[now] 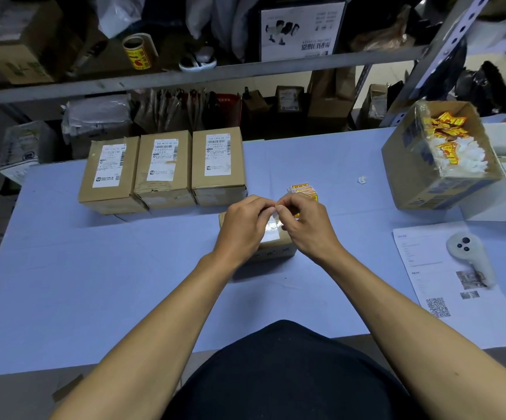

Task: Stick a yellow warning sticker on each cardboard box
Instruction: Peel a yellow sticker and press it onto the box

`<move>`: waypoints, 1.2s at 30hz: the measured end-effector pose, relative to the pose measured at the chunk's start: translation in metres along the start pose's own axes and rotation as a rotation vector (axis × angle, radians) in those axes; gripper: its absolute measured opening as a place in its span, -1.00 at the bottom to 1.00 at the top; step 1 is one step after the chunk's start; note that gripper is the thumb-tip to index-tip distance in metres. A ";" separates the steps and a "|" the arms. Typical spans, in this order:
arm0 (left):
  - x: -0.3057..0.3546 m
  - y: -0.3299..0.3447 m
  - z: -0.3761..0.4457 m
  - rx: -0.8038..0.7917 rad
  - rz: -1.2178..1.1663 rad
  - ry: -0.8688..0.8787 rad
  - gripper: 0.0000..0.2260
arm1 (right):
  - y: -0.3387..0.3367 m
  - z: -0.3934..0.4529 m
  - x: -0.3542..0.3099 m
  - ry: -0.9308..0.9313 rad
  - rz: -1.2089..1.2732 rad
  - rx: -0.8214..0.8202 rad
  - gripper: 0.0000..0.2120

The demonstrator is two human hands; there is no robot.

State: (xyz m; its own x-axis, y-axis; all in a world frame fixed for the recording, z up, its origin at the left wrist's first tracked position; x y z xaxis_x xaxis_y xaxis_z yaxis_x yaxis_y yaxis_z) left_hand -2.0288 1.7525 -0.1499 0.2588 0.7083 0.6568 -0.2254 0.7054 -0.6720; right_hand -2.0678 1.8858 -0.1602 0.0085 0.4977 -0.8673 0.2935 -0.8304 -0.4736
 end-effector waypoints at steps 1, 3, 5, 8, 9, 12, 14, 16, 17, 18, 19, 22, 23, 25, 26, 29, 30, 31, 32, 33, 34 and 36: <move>0.000 0.000 0.000 -0.008 0.016 0.033 -0.87 | 0.000 0.000 0.000 -0.008 -0.004 0.001 -0.84; -0.001 0.001 0.000 -0.020 0.045 0.091 -0.86 | -0.002 -0.001 -0.001 -0.015 0.004 0.012 -0.85; 0.000 0.002 0.000 -0.026 0.079 0.141 -0.86 | -0.003 -0.002 -0.001 -0.004 0.015 0.018 -0.86; 0.003 0.002 -0.001 -0.015 0.143 0.208 -0.87 | -0.004 -0.004 -0.002 0.003 0.018 0.010 -0.88; 0.003 0.002 -0.002 -0.005 0.163 0.227 -0.86 | -0.004 -0.005 -0.002 0.005 0.023 0.010 -0.88; 0.005 0.003 -0.001 0.027 0.161 0.221 -0.86 | -0.002 -0.005 -0.001 0.034 0.044 0.015 -0.90; 0.007 0.004 -0.001 0.040 0.069 0.098 -0.87 | 0.000 -0.004 0.000 0.059 0.074 0.016 -0.90; 0.003 0.007 -0.001 0.034 -0.097 -0.147 -0.87 | 0.001 -0.004 0.002 0.101 0.104 0.015 -0.89; 0.000 0.009 -0.001 0.031 -0.196 -0.281 -0.87 | 0.001 -0.003 0.004 0.131 0.115 0.014 -0.89; -0.003 0.011 -0.002 0.032 -0.309 -0.403 -0.88 | 0.000 -0.003 0.008 0.167 0.120 0.017 -0.88; -0.006 0.014 -0.003 0.038 -0.430 -0.513 -0.87 | -0.002 -0.002 0.013 0.203 0.119 0.025 -0.89; -0.013 0.020 -0.008 0.026 -0.685 -0.756 -0.82 | -0.015 0.000 0.032 0.311 0.102 0.061 -0.86; -0.015 0.021 -0.010 0.023 -0.719 -0.790 -0.82 | -0.019 0.000 0.040 0.345 0.109 0.068 -0.84; -0.018 0.022 -0.011 0.049 -0.780 -0.834 -0.82 | -0.028 0.001 0.052 0.404 0.124 0.095 -0.82; -0.019 0.023 -0.011 0.067 -0.802 -0.852 -0.82 | -0.032 0.001 0.058 0.437 0.121 0.114 -0.82; -0.025 0.025 -0.012 0.089 -0.796 -0.885 -0.82 | -0.044 0.004 0.079 0.529 0.115 0.169 -0.80; -0.027 0.026 -0.012 0.088 -0.788 -0.895 -0.82 | -0.048 0.003 0.085 0.553 0.106 0.188 -0.79; -0.028 0.027 -0.012 0.087 -0.784 -0.903 -0.82 | -0.052 0.003 0.090 0.573 0.094 0.210 -0.77; -0.029 0.028 -0.012 0.086 -0.781 -0.910 -0.82 | -0.057 0.003 0.096 0.590 0.078 0.227 -0.74; -0.030 0.028 -0.012 0.086 -0.779 -0.914 -0.83 | -0.061 0.002 0.102 0.604 0.056 0.238 -0.74; -0.030 0.029 -0.012 0.087 -0.777 -0.916 -0.83 | -0.065 0.000 0.107 0.621 0.027 0.240 -0.76; -0.030 0.030 -0.011 0.089 -0.771 -0.923 -0.85 | -0.070 -0.003 0.118 0.653 -0.051 0.229 -0.80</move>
State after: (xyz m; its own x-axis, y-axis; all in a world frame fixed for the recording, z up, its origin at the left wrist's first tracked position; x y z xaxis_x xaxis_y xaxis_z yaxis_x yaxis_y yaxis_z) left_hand -2.0330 1.7519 -0.1933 -0.4072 -0.1739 0.8966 -0.3802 0.9249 0.0067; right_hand -2.0842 2.0037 -0.2288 0.5950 0.5266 -0.6072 0.1007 -0.7983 -0.5937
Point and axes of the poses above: each hand's wrist, its own z-axis towards the middle knuckle, its own y-axis out of the palm, x = y × z, the point moved 4 cm from there along z, towards the middle knuckle, and after that the axes turned 9 degrees about y, right-handed, at the moved point
